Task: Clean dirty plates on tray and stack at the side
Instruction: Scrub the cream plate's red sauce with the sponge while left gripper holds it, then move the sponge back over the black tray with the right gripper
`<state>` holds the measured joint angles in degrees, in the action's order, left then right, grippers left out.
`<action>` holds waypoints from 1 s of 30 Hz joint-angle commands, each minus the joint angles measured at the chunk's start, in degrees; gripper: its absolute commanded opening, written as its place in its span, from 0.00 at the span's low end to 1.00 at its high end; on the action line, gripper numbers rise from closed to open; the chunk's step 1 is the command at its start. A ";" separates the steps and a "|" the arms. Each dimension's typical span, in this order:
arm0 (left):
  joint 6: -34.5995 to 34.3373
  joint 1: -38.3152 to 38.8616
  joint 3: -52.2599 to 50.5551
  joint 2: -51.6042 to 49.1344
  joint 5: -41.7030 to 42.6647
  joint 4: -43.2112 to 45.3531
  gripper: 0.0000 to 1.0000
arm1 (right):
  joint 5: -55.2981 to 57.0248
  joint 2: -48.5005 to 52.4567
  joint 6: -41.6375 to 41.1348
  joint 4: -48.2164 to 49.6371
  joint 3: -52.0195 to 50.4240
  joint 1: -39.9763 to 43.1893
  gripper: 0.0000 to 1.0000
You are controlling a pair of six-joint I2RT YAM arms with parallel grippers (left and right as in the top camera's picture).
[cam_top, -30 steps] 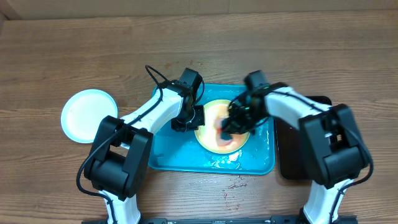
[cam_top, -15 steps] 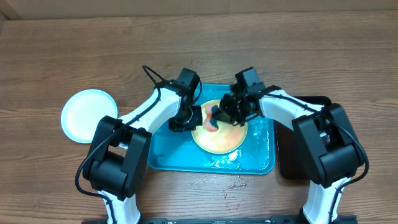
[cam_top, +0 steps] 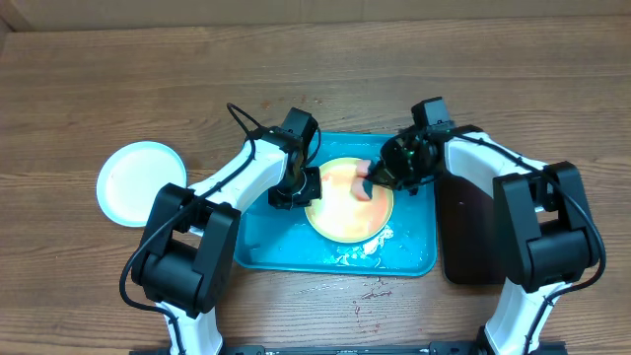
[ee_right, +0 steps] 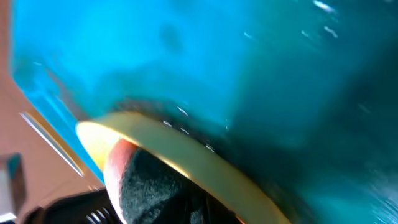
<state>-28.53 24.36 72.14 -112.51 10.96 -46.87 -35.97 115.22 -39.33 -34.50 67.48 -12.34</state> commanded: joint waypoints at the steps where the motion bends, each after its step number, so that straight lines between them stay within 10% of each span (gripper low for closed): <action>1: -0.02 -0.02 -2.71 -3.32 -5.38 -0.87 0.05 | 14.51 2.82 6.54 -5.05 -1.97 2.80 0.04; 11: -0.02 -0.02 -2.71 -3.32 -5.35 -0.59 0.05 | 4.50 2.71 26.40 -15.17 -0.98 -0.87 0.04; 20: -1.14 -0.02 -1.70 -2.58 -5.14 -1.20 0.04 | 4.90 -4.92 26.27 -15.58 5.64 -3.08 0.04; 30: -1.33 -0.02 0.22 2.21 -8.39 -4.24 0.05 | 33.59 -15.69 18.10 -34.93 21.53 -2.38 0.04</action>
<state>-28.64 24.38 72.42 -111.74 9.45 -49.19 -16.86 103.48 -15.64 -65.39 84.16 -15.42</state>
